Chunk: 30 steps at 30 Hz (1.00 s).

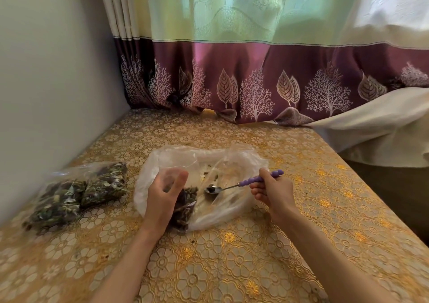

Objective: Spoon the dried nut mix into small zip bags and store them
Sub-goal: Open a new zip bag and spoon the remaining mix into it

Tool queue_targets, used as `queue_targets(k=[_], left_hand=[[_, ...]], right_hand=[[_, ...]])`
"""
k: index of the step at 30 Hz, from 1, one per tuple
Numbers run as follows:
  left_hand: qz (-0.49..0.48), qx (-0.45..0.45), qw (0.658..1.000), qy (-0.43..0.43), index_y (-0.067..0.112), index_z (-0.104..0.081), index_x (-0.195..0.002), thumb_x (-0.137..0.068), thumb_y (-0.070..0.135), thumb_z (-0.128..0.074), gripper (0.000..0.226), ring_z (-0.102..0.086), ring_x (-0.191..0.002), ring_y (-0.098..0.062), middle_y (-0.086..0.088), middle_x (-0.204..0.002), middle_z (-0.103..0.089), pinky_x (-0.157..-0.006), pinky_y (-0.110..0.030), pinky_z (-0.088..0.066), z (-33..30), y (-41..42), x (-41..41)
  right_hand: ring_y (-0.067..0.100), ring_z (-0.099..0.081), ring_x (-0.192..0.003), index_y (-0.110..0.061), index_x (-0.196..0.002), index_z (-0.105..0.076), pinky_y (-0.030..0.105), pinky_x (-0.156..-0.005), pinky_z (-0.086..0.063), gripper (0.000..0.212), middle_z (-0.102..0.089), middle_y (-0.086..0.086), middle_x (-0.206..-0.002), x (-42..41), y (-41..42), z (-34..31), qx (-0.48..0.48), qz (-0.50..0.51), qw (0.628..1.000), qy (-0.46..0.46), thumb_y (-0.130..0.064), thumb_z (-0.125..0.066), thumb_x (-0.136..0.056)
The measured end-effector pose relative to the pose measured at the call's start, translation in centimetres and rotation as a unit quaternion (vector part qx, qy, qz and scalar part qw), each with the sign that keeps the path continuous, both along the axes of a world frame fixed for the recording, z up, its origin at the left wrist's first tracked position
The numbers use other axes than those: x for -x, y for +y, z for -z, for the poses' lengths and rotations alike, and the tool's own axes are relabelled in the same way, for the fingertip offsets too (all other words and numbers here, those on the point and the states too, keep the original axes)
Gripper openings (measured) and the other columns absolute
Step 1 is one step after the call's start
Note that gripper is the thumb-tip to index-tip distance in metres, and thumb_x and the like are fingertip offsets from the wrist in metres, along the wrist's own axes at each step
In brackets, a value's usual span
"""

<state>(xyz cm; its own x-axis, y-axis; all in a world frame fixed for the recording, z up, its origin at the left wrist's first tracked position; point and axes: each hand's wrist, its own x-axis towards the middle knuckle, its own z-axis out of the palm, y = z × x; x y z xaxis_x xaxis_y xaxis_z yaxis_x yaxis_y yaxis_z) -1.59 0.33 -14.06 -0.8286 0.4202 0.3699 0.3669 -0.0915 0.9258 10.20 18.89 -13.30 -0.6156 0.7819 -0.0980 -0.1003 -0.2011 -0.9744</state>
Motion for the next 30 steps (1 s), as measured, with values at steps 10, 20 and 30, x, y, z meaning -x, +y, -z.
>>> queue_targets(k=[10, 20, 30], left_hand=[[0.001, 0.002, 1.000, -0.004, 0.033, -0.059, -0.093, -0.052, 0.089, -0.051, 0.070, -0.057, -0.087, 0.017, 0.026, -0.089, -0.066, -0.071, 0.002, -0.038, 0.3, 0.0, 0.3], [-0.003, 0.002, 1.000, -0.008, 0.032, -0.060, -0.093, -0.049, 0.090, -0.052, 0.072, -0.058, -0.086, 0.014, 0.020, -0.088, -0.066, -0.070, 0.001, -0.039, 0.3, 0.1, 0.3], [-0.001, 0.005, 1.000, -0.006, 0.032, -0.059, -0.093, -0.051, 0.089, -0.050, 0.072, -0.057, -0.087, 0.015, 0.033, -0.089, -0.064, -0.071, 0.001, -0.039, 0.1, 0.0, 0.2]], right_hand=[[0.015, -0.061, -0.045, 0.010, -0.073, -0.066, 0.020, -0.040, -0.048, 0.033, -0.070, 0.021, -0.070, 1.7, 0.9, 0.1, -0.014, 0.085, 0.996, -0.006, -0.010, -0.050, -0.094], [0.016, -0.065, -0.048, 0.005, -0.068, -0.064, 0.021, -0.048, -0.054, 0.030, -0.068, 0.017, -0.063, 3.3, 1.5, -0.5, 0.046, 0.110, 0.992, 0.033, -0.010, -0.054, -0.093], [0.016, -0.066, -0.049, 0.005, -0.069, -0.061, 0.021, -0.052, -0.057, 0.027, -0.068, 0.015, -0.059, 3.4, 0.6, -0.5, 0.114, 0.075, 0.987, 0.087, -0.006, -0.054, -0.093]])
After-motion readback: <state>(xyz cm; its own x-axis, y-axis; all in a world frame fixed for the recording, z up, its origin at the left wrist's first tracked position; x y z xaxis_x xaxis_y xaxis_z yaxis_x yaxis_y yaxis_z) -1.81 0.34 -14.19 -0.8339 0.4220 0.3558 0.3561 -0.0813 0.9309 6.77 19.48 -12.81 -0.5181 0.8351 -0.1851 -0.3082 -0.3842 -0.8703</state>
